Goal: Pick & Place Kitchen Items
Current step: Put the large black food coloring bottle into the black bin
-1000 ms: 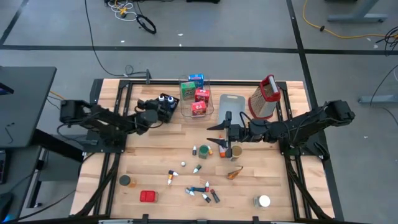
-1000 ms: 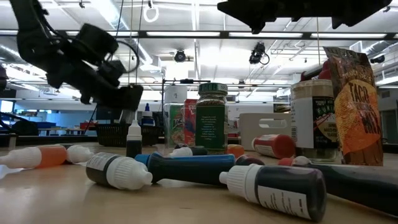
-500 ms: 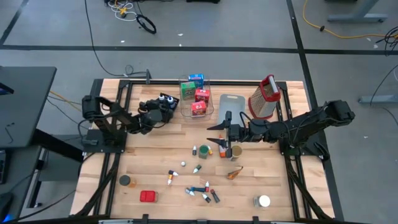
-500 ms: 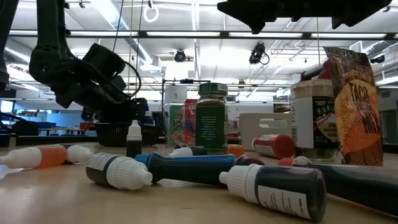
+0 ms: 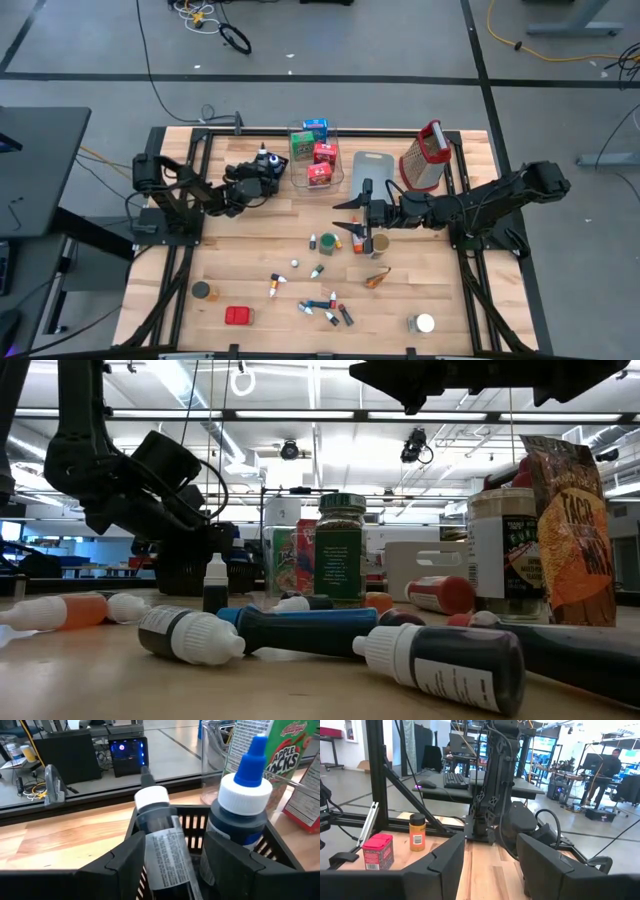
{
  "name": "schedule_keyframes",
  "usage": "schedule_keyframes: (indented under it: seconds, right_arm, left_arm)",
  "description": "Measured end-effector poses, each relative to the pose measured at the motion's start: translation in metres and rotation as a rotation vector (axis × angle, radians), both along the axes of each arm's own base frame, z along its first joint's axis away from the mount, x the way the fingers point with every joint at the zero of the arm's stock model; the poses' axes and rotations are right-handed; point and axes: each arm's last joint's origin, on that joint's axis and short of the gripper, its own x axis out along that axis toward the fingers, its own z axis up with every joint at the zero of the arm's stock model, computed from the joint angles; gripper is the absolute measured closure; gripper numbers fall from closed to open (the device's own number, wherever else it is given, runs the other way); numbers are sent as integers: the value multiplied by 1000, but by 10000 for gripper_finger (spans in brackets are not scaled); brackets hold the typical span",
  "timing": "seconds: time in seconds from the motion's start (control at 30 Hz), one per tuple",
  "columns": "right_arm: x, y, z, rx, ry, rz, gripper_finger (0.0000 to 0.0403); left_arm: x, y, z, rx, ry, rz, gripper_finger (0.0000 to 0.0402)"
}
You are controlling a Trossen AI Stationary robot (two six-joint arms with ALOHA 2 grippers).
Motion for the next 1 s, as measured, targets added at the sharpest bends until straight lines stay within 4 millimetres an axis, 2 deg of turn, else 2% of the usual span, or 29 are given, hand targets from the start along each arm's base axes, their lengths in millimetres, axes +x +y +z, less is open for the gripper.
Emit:
schedule_keyframes:
  seconds: [0.27,0.43,0.67,0.87,1.0]
  right_arm:
    - [0,0,0,0,1,0,211]
    - [0,0,0,0,2,0,211]
    - [0,0,-2,-4,22,0,211]
    - [0,0,-3,-5,32,0,211]
    - [0,0,-3,-5,31,0,211]
  left_arm:
    - [2,-5,1,-7,5,-51,189]
    - [5,-13,9,0,-13,-108,205]
    - [4,-22,34,43,-33,-166,250]
    - [-9,-26,38,-35,55,-207,298]
    - [-16,-23,46,-60,30,-191,337]
